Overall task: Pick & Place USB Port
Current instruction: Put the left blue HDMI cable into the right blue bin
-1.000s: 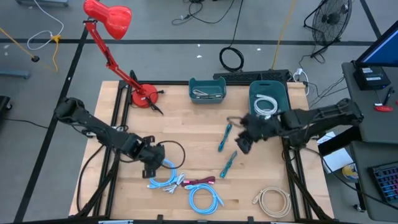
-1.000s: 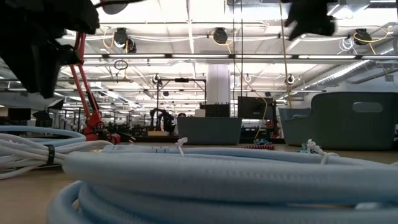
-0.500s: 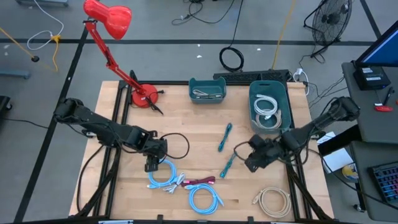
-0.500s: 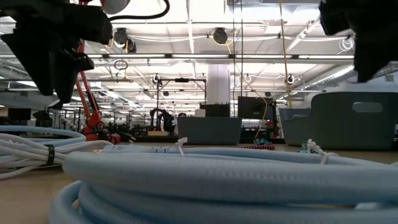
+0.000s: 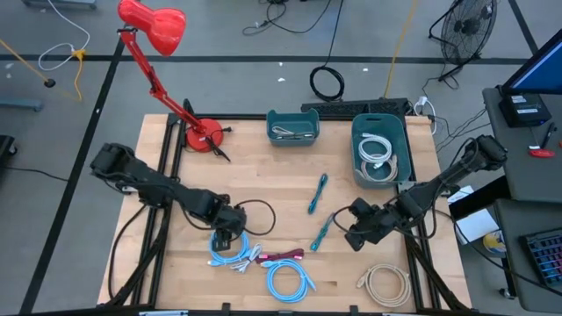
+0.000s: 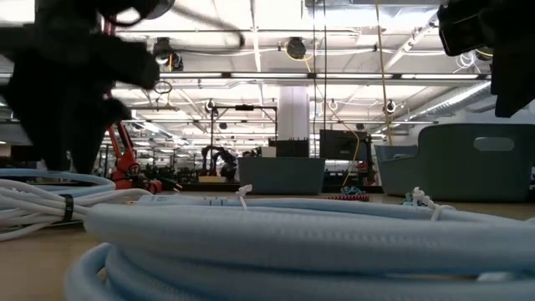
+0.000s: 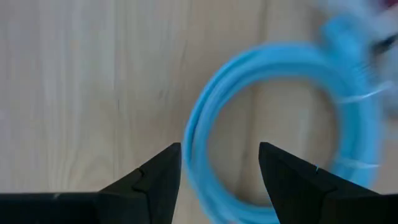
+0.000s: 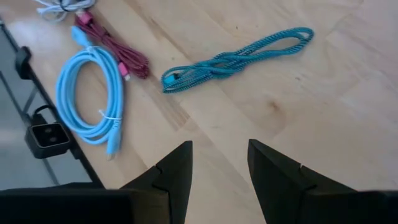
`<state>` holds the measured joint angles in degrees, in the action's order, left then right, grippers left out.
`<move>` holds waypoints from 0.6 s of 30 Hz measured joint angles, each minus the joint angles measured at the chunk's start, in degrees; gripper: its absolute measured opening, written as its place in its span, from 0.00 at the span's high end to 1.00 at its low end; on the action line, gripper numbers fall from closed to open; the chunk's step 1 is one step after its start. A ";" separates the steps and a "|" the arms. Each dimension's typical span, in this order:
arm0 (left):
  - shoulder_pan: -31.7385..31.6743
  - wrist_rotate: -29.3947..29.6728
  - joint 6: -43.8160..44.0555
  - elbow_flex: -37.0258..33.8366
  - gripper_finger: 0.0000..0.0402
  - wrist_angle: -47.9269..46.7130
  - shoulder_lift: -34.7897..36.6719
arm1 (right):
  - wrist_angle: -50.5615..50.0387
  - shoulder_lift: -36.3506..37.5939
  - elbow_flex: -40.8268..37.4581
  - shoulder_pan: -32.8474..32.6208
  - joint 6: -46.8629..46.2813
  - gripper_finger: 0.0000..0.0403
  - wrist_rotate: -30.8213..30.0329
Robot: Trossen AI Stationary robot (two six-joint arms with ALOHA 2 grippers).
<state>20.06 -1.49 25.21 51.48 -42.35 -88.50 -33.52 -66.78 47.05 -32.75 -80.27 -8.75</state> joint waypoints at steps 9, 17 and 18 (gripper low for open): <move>0.69 0.49 -1.66 0.30 0.46 2.60 -8.36 | 3.96 0.00 0.00 0.00 1.40 0.64 0.01; -0.35 0.71 -0.61 0.20 0.76 2.55 -9.54 | 5.91 0.00 0.00 0.00 1.88 0.66 -0.35; -0.61 0.59 -0.69 0.22 0.85 2.27 -9.56 | 5.91 0.00 0.00 0.00 1.88 0.67 -0.37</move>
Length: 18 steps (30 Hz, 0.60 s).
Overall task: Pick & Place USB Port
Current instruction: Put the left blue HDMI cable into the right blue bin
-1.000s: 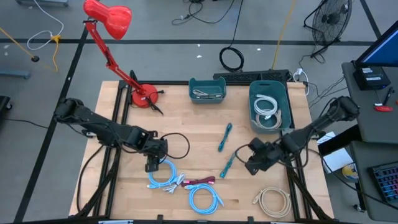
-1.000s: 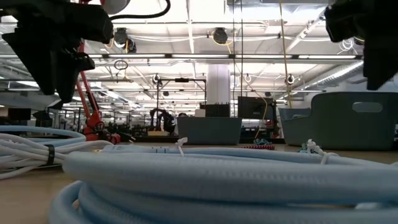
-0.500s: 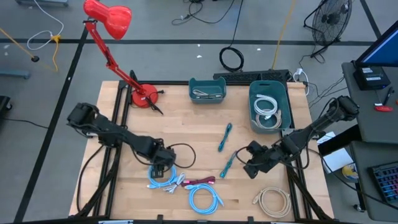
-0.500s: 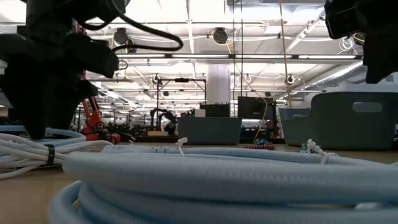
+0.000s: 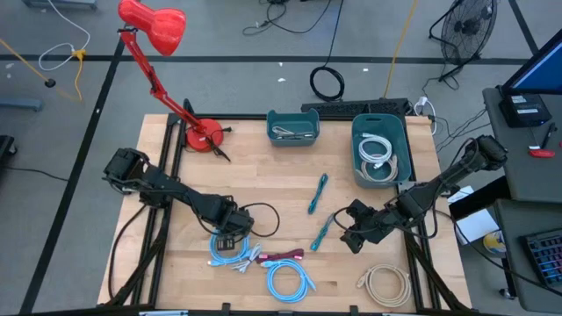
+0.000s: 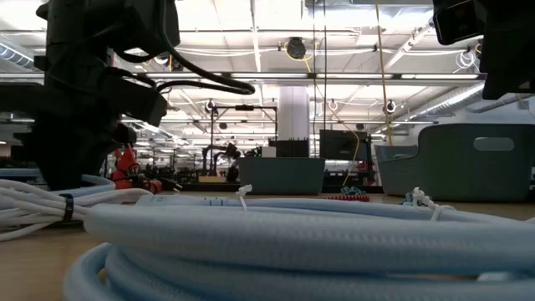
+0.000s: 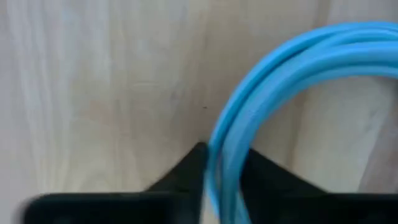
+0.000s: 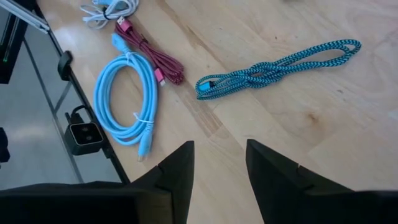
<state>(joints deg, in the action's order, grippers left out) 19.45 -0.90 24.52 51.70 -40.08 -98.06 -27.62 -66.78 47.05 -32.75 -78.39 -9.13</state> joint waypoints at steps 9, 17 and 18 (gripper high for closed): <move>-3.21 -2.82 6.10 -0.23 0.97 0.31 2.33 | 1.47 0.00 0.00 0.02 0.01 0.80 -0.04; -9.25 0.02 13.84 -0.39 0.97 -1.49 11.21 | 6.07 0.00 0.02 0.35 2.59 0.93 -1.62; -10.10 0.40 14.24 -0.39 0.97 -2.42 12.48 | 6.40 0.02 0.02 0.50 2.69 0.95 -1.55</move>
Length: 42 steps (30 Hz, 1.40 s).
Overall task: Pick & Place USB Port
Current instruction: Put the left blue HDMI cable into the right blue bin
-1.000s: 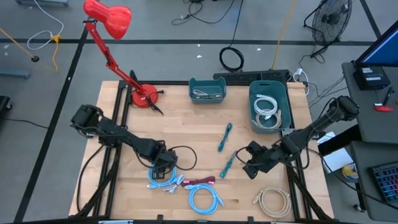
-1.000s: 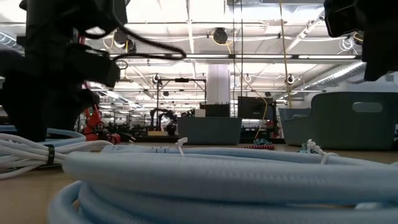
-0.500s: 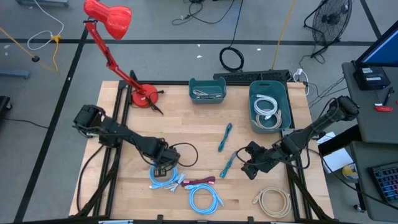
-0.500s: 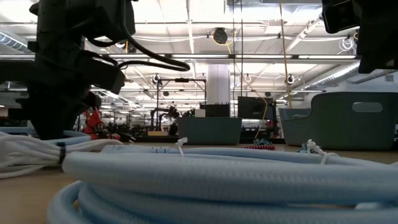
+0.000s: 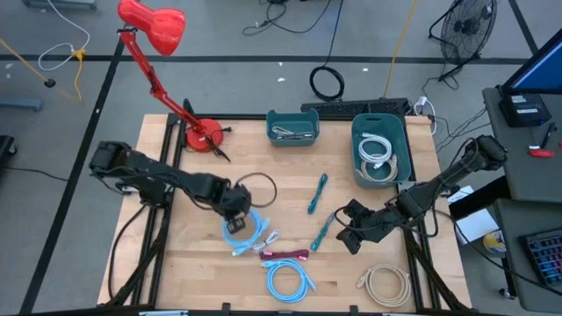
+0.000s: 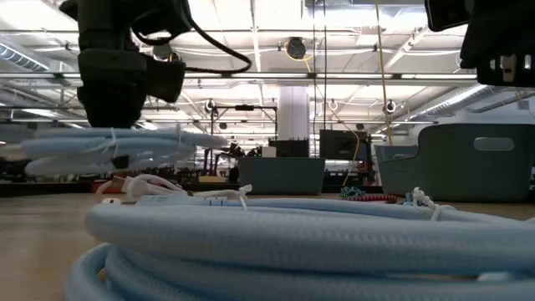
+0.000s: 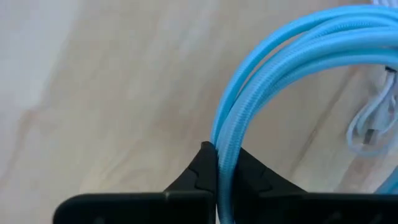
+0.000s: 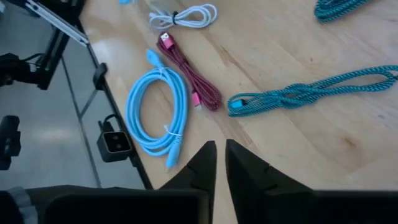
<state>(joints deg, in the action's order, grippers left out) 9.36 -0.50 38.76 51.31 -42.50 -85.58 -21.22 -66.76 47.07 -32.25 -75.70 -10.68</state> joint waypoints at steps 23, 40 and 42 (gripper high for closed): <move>-22.10 -2.03 1.03 5.65 0.97 15.99 7.31 | -7.58 2.34 20.95 -0.46 25.06 1.00 -25.18; -24.72 -6.06 -7.16 56.59 0.97 0.66 -26.64 | -29.98 11.18 31.41 -0.73 28.81 1.00 -35.87; -25.05 -5.82 -6.65 61.08 0.97 -0.73 -29.25 | -39.87 11.95 31.41 -0.06 18.86 1.00 -37.40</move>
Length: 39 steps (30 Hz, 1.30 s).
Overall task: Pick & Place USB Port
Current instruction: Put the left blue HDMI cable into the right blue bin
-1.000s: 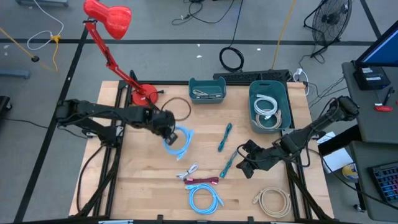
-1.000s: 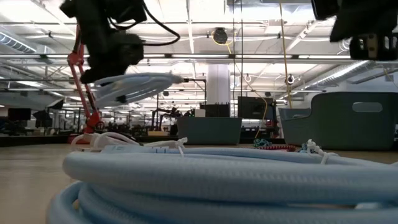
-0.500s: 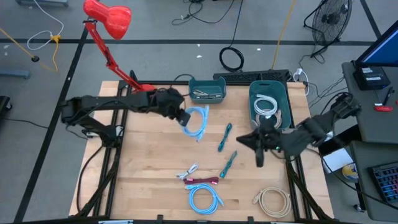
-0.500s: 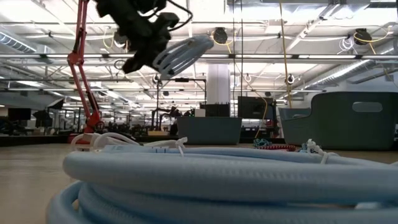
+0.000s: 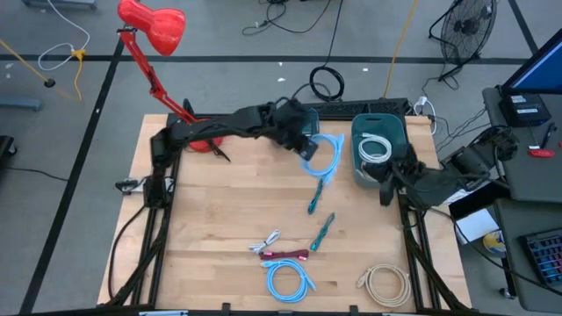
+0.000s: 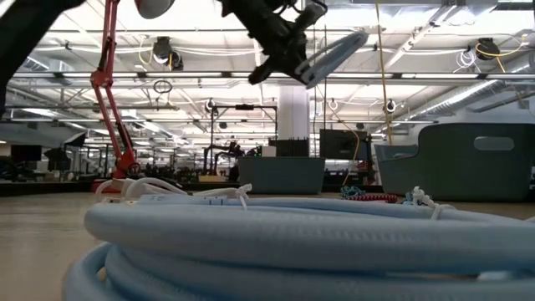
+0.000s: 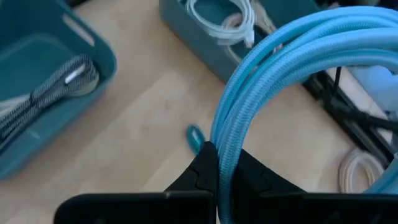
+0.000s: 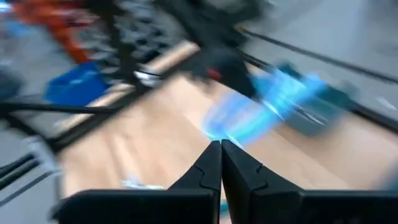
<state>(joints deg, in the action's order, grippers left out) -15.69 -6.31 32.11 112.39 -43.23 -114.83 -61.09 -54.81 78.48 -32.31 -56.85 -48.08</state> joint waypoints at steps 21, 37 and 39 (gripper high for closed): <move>5.61 27.12 3.14 7.40 0.97 -3.33 -2.83 | 6.26 -0.66 -7.25 27.31 3.77 0.42 10.57; 9.08 41.98 -8.10 13.21 0.97 -8.91 -2.64 | 30.34 -9.12 -12.63 35.83 11.85 0.36 13.91; 9.07 44.10 -8.67 13.70 0.97 -11.20 -2.67 | 30.52 -9.68 -12.66 36.05 11.22 0.41 13.91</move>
<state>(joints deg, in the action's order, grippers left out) -6.63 37.78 23.43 126.09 -54.43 -117.49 -30.56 -64.49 65.82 3.74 -45.63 -34.17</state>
